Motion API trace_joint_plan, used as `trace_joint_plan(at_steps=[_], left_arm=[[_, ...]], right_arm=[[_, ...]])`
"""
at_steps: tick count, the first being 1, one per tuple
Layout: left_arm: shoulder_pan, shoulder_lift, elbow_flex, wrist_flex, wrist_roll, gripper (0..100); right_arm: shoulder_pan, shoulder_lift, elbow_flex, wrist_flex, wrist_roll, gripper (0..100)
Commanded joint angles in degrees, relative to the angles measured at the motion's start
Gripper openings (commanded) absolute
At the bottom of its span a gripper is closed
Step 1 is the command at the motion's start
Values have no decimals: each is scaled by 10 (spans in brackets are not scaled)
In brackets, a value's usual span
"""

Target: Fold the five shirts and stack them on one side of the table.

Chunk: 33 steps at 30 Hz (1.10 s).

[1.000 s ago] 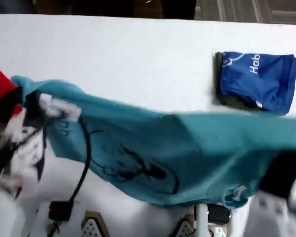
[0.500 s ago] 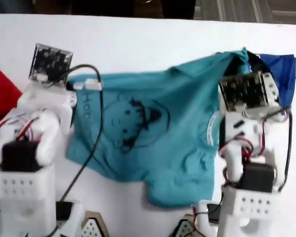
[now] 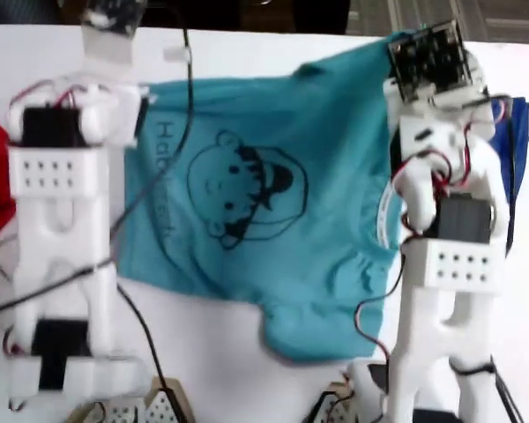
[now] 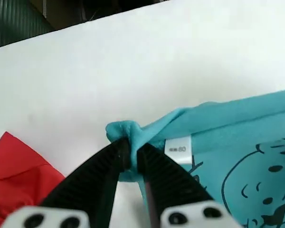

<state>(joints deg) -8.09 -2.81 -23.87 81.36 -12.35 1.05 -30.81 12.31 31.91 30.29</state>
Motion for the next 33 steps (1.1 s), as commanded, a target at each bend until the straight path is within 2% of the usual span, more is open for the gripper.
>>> trace_joint_plan(at_steps=[1,8,11,18,25,33], left_arm=[[-32,67,-144,34,-3,26],[-34,193,-263,115,-25,26],[-33,232,-282,131,-26,26],[-33,308,-278,155,-27,26],[-33,374,-282,180,-28,26],[-25,354,-250,211,-83,26]], right_arm=[[-3,40,-75,1,2,19],[-3,116,-128,10,2,19],[-13,142,-128,65,2,19],[-58,219,-127,193,2,19],[-58,303,-128,253,2,19],[-64,253,-128,348,5,19]])
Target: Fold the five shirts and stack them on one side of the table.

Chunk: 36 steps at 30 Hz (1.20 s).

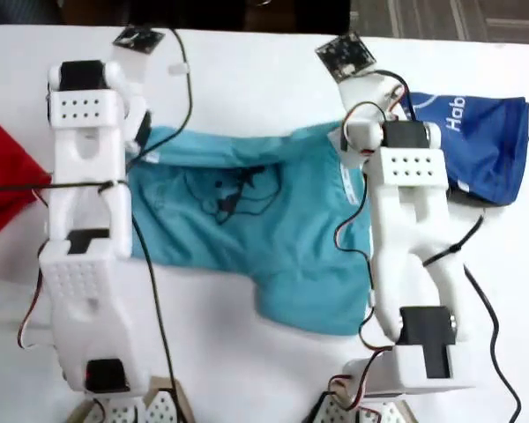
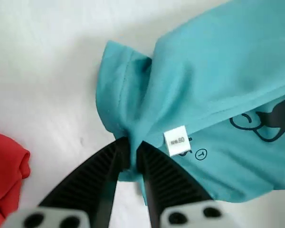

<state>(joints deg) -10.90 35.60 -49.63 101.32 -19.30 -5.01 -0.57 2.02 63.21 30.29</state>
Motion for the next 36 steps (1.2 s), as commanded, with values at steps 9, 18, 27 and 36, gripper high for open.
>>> trace_joint_plan(at_steps=[9,18,27,36], left_arm=[[21,-179,333,-22,-53,26],[-9,-249,531,-91,-56,26],[-22,-289,567,-87,-57,26],[-30,-296,593,-93,-57,26]], right_arm=[[-3,-138,25,140,6,19],[3,-293,330,47,47,19],[4,-480,461,59,69,19],[4,-557,517,95,70,19]])
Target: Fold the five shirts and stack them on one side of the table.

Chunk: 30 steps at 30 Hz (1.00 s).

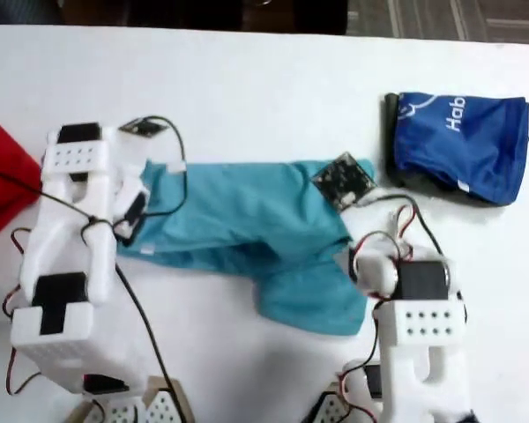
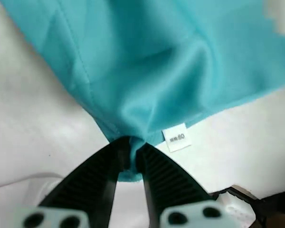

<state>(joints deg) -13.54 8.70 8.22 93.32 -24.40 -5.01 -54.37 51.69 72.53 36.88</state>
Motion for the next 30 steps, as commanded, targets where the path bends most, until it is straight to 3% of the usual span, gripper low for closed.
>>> trace_joint_plan(at_steps=[1,8,11,16,18,25,28,30], left_arm=[[-4,-27,30,-26,-6,26],[-8,-27,109,-119,-6,28],[-8,-32,108,-116,-6,46],[-19,-33,63,-65,-25,180],[-40,-33,14,-33,-29,199],[-82,-27,-225,28,1,179],[-45,-24,-246,20,31,11],[-2,-5,-245,13,43,50]], right_arm=[[4,-20,37,-2,4,19],[3,-20,129,-78,4,20],[3,-20,130,-73,4,30],[-2,-21,122,-43,4,193],[-2,-21,96,-24,3,211],[-1,-15,-55,-27,-18,172],[-2,-14,-65,-92,-77,2],[-7,-5,-59,-130,-97,47]])
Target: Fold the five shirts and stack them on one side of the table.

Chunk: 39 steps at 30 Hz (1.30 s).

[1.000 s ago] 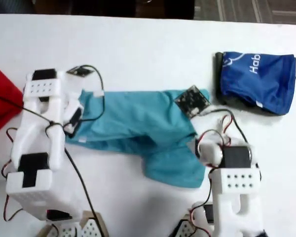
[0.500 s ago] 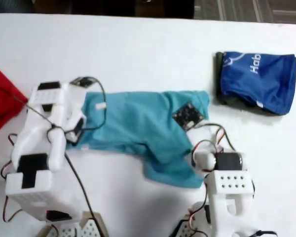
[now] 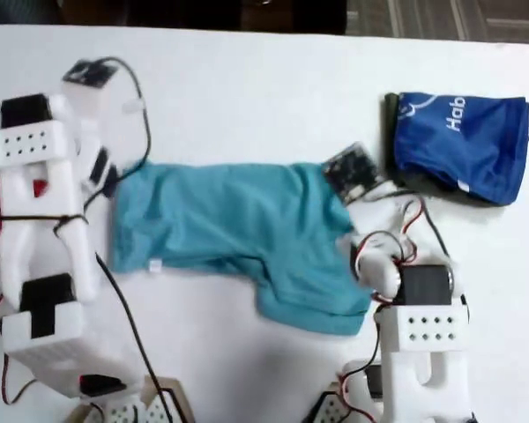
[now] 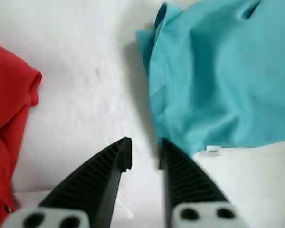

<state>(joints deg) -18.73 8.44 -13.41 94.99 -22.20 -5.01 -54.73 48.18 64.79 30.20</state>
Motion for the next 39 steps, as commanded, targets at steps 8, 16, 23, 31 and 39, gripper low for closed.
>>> trace_joint_plan(at_steps=[8,16,23,31,39], left_arm=[[136,158,-46,-115,78,25],[118,312,-209,-130,87,25],[49,443,-365,-84,87,24],[-4,551,-531,-13,87,24],[11,563,-713,76,87,24]], right_arm=[[-54,201,-22,-181,-35,23],[-59,422,-35,-338,-35,23],[-4,591,-188,-281,-32,22],[18,665,-316,-204,-31,18],[-3,582,-330,-180,-35,18]])
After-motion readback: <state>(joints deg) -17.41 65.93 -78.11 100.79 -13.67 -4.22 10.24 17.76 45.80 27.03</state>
